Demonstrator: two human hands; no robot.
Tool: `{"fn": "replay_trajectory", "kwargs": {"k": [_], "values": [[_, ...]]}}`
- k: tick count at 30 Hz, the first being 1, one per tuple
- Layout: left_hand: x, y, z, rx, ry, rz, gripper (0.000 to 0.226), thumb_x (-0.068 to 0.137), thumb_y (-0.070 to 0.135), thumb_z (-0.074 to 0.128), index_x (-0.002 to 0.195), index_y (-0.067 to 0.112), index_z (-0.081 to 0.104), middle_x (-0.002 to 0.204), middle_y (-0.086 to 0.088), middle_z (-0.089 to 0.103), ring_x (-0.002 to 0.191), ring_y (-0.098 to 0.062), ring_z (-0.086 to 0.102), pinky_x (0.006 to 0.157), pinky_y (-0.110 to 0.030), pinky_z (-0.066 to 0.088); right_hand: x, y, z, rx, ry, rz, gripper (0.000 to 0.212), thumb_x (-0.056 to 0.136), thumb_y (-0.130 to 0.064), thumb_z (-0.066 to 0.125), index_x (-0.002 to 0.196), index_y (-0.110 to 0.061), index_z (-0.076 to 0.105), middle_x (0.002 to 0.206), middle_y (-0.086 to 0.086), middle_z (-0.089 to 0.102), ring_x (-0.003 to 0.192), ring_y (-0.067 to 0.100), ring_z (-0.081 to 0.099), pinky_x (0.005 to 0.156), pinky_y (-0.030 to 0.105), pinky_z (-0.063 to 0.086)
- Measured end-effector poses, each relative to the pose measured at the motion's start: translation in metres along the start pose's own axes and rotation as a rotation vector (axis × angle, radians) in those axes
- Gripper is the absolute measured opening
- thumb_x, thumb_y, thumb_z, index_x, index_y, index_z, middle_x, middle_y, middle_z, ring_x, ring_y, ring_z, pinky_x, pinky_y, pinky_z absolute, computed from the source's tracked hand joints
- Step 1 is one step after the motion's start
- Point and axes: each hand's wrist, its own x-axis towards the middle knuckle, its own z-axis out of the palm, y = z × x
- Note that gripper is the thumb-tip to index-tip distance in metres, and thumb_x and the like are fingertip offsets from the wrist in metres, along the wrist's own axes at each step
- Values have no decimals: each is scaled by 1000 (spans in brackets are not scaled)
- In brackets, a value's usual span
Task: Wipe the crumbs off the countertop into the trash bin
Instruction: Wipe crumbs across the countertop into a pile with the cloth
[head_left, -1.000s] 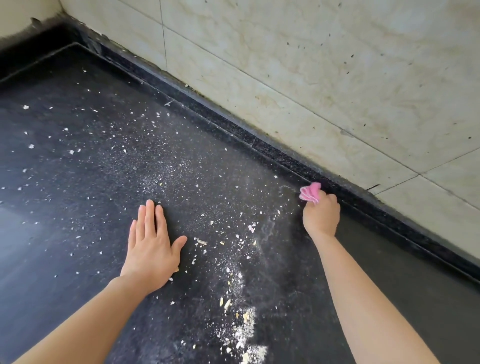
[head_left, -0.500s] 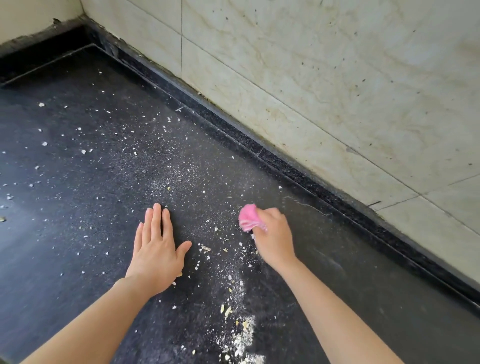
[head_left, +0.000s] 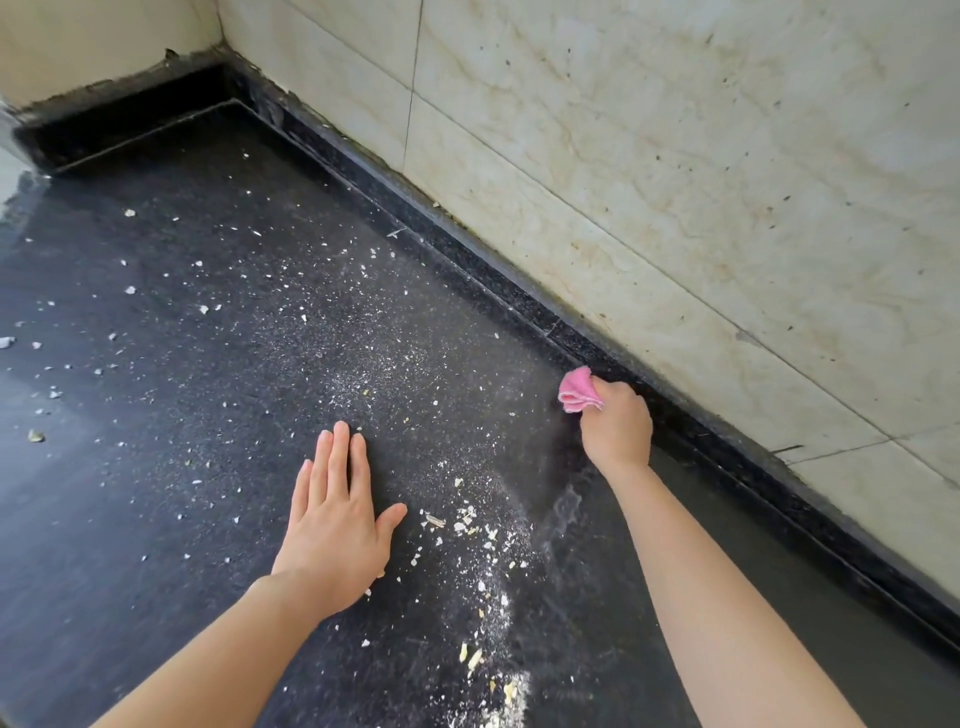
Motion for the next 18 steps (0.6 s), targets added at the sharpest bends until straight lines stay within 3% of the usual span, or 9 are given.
{"fn": "replay_trajectory", "kwargs": {"k": [2,4,7,9,12,15,18], "values": [[-1,1,-2,-2,-10,4,78,94,57,13,134,11,-36,141,-2,-46,127,-16,-47,110,-33,-24,-2,-20,-1,79,-197,-106,22,78,-3,44,70,-8,65,65,10,62,61,23,54,59,31,40],[-1,1,-3,3,-20,1,77,94,57,10,134,11,-37,141,-3,-48,126,-17,-48,110,-34,-24,3,-28,-13,191,-298,-70,21,69,-11,43,59,-6,62,50,9,59,45,16,51,53,25,41],[-1,2,-4,14,-30,-5,77,93,58,8,132,12,-40,140,-4,-50,126,-19,-49,109,-35,-24,22,-19,-23,53,-126,-19,28,79,-12,43,55,-13,56,50,11,61,52,24,61,55,28,48],[-1,2,-3,15,-31,-7,77,93,58,7,132,12,-41,139,-4,-51,127,-19,-49,109,-35,-25,29,-17,-16,-115,-30,-10,29,87,-6,43,68,-20,60,69,10,64,68,31,61,54,31,40],[-2,1,-4,9,-27,-4,77,93,58,8,132,12,-40,139,-4,-50,128,-20,-48,110,-35,-24,13,-38,10,-130,1,-75,37,91,-3,43,113,-22,65,93,12,58,83,32,60,64,30,38],[-2,3,-4,8,-18,-1,78,94,57,12,134,10,-37,142,-5,-46,130,-20,-44,111,-35,-23,-32,-67,31,3,-81,-282,35,91,-4,44,110,-27,63,91,5,54,77,25,57,67,35,48],[-1,5,-6,22,-20,-2,79,95,56,14,138,7,-32,145,-7,-42,130,-20,-43,111,-36,-21,-75,-86,36,184,-300,-380,34,89,-5,49,102,-31,66,86,2,54,73,19,57,67,33,50]]}}
